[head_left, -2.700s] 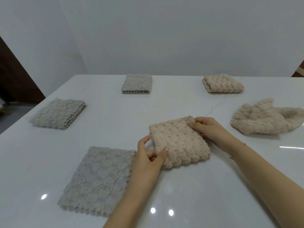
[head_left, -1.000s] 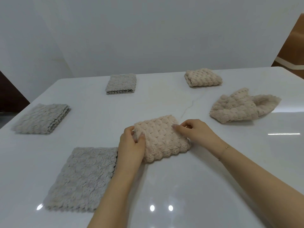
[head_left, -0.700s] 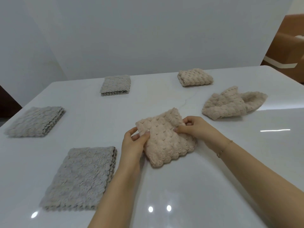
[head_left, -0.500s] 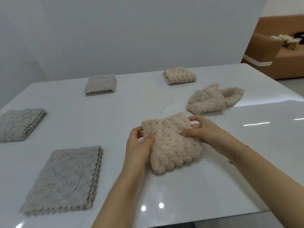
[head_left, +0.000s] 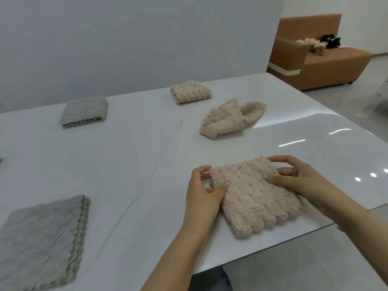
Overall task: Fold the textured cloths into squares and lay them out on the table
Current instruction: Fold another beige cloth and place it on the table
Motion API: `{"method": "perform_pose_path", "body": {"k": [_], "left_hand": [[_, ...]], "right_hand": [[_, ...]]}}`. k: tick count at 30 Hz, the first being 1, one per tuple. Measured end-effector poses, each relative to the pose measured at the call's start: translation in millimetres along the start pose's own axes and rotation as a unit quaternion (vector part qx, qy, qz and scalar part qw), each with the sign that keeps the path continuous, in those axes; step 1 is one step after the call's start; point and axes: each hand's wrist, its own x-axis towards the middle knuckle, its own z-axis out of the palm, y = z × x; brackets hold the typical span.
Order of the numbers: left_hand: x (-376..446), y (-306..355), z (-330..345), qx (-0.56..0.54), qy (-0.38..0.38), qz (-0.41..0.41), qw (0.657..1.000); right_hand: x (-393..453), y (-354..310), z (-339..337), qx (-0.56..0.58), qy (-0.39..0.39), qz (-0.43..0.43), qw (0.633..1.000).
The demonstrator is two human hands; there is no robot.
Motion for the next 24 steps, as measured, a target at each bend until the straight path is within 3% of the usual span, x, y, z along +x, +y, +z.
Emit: {"method": "perform_pose_path", "body": {"k": [6, 10, 21, 24], "left_hand": [[4, -5, 11, 0.081, 0.035, 0.071, 0.994], [4, -6, 12, 0.106, 0.042, 0.092, 0.989], [24, 1, 0, 0.226, 0.019, 0.118, 0.967], [42, 15, -5, 0.257, 0.032, 0.127, 0.958]], "right_hand": [[9, 12, -2, -0.037, 0.077, -0.022, 0.996], [14, 16, 3, -0.124, 0.120, -0.056, 0.983], [26, 6, -1, -0.243, 0.140, -0.106, 0.954], [45, -12, -5, -0.303, 0.160, -0.137, 0.929]]}}
